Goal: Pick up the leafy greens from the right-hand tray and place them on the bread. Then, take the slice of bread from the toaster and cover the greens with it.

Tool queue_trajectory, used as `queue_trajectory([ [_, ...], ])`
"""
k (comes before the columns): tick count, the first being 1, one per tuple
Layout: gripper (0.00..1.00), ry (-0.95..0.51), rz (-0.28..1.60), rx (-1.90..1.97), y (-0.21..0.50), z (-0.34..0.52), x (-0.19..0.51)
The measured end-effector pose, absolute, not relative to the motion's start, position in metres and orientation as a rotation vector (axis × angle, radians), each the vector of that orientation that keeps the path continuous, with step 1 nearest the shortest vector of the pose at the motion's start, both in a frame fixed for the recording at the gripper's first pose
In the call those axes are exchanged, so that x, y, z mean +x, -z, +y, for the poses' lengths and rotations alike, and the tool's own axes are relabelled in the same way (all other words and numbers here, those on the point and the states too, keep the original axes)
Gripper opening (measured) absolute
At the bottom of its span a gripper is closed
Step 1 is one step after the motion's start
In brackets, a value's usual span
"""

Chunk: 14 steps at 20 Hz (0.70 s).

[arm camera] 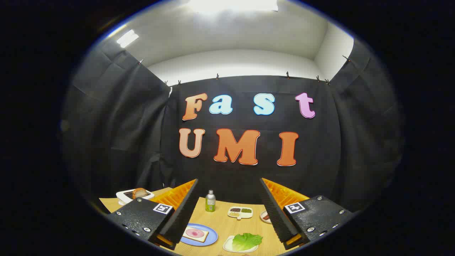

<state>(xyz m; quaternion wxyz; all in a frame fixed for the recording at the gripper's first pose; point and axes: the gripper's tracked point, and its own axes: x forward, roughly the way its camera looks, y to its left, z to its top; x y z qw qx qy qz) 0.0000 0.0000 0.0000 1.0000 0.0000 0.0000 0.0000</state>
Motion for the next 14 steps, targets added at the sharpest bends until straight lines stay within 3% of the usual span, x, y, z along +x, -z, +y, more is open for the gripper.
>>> queue_trajectory([
  [14,0.99,-0.009,0.003,0.026,0.0009,0.0029,-0.0029],
])
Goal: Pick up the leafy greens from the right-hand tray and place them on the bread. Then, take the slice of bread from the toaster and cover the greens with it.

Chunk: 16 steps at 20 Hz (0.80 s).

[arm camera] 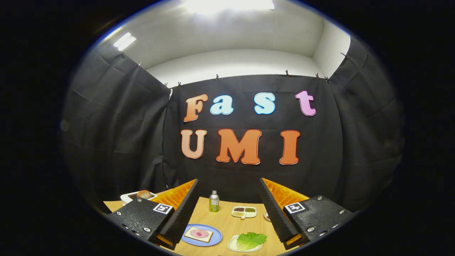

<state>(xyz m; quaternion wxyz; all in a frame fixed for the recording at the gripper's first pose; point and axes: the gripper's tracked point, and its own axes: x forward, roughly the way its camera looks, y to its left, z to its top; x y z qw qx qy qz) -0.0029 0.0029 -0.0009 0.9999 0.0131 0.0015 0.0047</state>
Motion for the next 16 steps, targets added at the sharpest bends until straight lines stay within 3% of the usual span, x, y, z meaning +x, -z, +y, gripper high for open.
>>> queue_trajectory([
  [16,0.99,0.045,0.180,0.087,0.067,-0.039,0.019],
])
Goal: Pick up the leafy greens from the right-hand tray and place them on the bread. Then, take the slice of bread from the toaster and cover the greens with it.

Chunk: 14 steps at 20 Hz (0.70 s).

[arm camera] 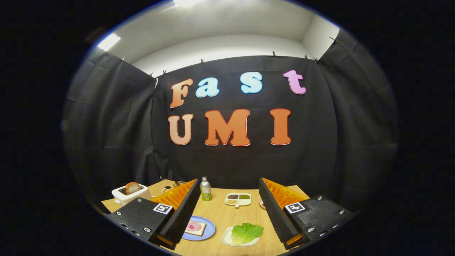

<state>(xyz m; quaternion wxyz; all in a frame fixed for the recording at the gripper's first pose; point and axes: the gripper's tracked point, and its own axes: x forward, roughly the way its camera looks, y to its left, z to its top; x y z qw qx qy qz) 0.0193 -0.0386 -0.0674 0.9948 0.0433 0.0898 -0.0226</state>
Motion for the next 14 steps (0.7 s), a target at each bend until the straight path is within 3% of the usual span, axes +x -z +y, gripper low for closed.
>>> queue_trajectory([
  [14,0.99,-0.047,0.590,0.107,0.185,-0.020,0.043],
])
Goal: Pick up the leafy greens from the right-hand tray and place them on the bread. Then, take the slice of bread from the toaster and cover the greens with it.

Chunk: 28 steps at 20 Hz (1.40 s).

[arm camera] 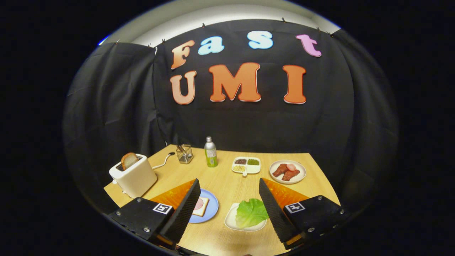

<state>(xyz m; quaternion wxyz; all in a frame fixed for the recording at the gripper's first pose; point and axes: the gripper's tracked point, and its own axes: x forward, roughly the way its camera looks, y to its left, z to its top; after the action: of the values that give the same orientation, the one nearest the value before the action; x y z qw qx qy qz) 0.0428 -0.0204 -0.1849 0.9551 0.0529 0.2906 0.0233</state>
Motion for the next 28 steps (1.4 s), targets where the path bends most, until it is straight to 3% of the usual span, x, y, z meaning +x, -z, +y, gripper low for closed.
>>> queue_trajectory([
  [13,0.95,0.010,1.102,0.143,0.325,-0.037,0.045],
  [28,0.88,0.141,1.348,0.195,0.416,-0.045,0.038],
])
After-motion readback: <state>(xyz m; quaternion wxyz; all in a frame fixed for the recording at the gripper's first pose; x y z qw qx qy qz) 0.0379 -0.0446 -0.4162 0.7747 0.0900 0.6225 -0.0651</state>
